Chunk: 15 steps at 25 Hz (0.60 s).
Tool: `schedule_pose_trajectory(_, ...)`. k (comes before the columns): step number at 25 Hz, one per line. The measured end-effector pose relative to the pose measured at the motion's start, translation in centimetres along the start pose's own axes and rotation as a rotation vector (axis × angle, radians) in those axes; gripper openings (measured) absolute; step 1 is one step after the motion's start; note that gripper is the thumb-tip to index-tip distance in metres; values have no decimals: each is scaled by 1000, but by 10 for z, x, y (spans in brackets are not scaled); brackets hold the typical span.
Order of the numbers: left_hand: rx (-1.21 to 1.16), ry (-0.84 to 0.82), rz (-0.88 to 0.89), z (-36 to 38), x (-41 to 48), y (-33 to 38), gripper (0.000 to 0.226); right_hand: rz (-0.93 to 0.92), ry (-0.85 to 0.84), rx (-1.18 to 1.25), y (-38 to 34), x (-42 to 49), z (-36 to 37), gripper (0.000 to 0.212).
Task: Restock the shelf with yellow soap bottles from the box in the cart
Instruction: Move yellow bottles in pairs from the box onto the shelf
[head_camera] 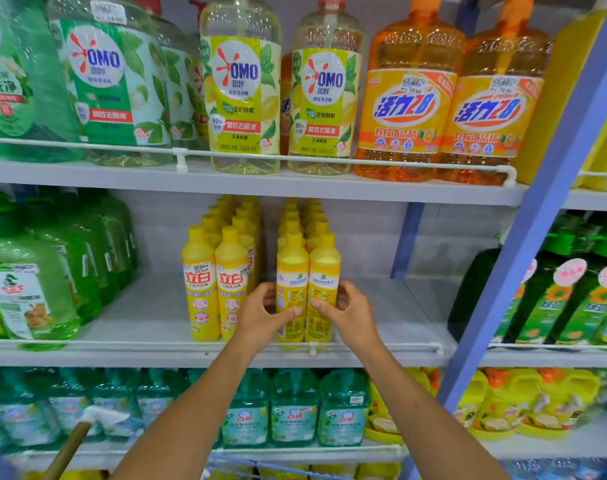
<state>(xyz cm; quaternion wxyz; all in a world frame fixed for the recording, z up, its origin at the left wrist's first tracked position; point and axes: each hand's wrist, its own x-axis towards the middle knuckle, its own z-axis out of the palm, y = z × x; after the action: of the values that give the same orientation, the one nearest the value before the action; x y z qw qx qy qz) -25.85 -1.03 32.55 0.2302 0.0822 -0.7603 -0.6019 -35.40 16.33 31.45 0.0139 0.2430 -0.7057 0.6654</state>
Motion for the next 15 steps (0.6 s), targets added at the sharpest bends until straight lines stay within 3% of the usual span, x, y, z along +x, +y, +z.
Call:
schedule_pose_trajectory(5, 11, 34, -65, 5, -6, -4, 48, 23, 150, 18, 1, -5, 15, 58)
schedule_pose_trajectory(10, 28, -212, -53, -15, 0, -5, 49, 21, -87, 33, 6, -7, -8, 54)
schedule_pose_trajectory(12, 98, -168, -41, -12, 1, -6, 50, 18, -100, -17, 9, -9, -10, 54)
schedule_pose_trajectory(15, 166, -32, -22, 3, -3, -11, 51, 0, 62, -128, 11, -12, 1, 58)
